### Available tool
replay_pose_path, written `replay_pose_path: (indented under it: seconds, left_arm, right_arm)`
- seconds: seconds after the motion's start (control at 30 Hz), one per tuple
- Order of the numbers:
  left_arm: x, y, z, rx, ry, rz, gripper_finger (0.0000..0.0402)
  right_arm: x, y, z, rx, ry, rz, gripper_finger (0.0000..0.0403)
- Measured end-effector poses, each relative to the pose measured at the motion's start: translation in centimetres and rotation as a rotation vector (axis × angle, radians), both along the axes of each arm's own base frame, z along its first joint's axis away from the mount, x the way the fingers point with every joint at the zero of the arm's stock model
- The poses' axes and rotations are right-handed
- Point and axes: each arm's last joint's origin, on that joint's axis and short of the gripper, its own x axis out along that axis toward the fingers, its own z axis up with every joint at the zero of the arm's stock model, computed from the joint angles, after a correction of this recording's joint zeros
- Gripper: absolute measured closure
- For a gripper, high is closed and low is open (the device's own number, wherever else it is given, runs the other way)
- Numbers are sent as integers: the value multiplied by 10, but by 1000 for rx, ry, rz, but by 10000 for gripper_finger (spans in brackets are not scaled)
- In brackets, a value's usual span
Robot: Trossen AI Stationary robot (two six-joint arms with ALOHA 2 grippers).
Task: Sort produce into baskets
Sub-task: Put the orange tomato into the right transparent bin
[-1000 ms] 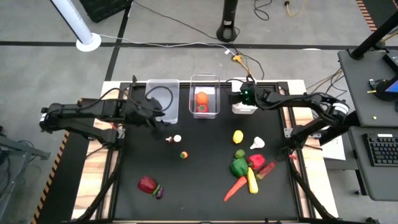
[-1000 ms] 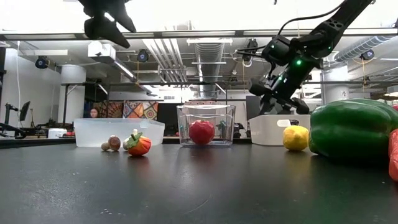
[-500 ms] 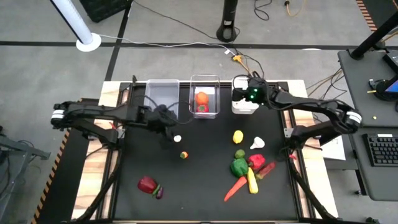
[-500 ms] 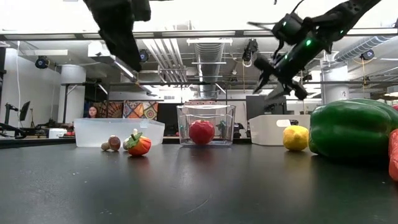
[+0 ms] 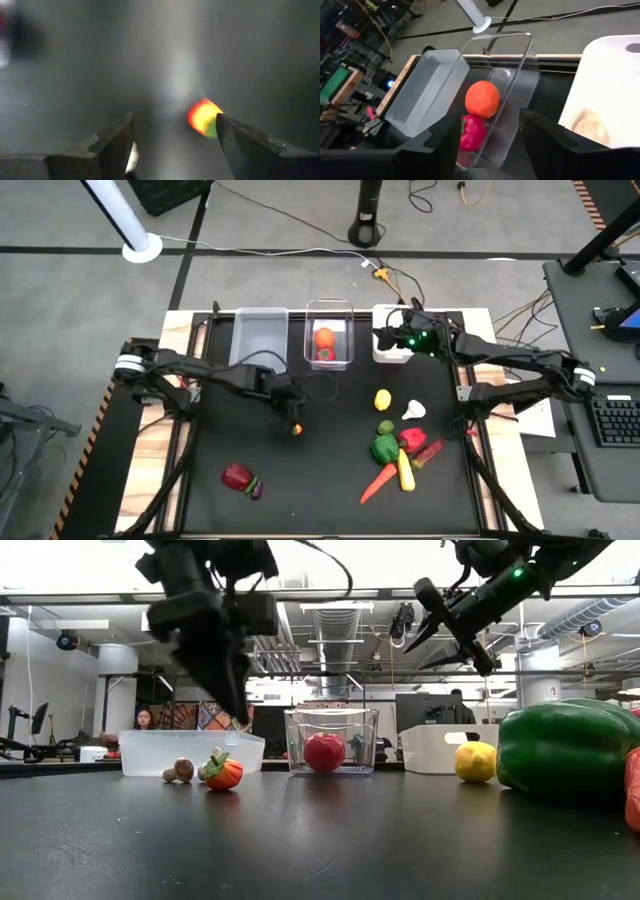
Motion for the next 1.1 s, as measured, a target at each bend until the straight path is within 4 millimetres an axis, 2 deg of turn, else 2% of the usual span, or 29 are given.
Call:
replay_pose_path:
  seconds: [0.1,0.3,0.63,0.8,1.1]
  left_arm:
    - [-1,-8,-9,-64,16,-29,141]
    - [0,-18,-23,-83,-15,-20,141]
    - [5,-21,-46,-76,17,15,145]
    - [6,-21,-53,-73,41,17,177]
    - [6,-21,-53,-75,41,22,269]
  right_arm:
    - [2,3,-1,2,2,16,213]
    - [3,4,-3,12,25,29,213]
    - [2,4,-4,5,42,35,213]
    - [2,5,-5,6,56,38,213]
    - [2,5,-5,6,57,38,213]
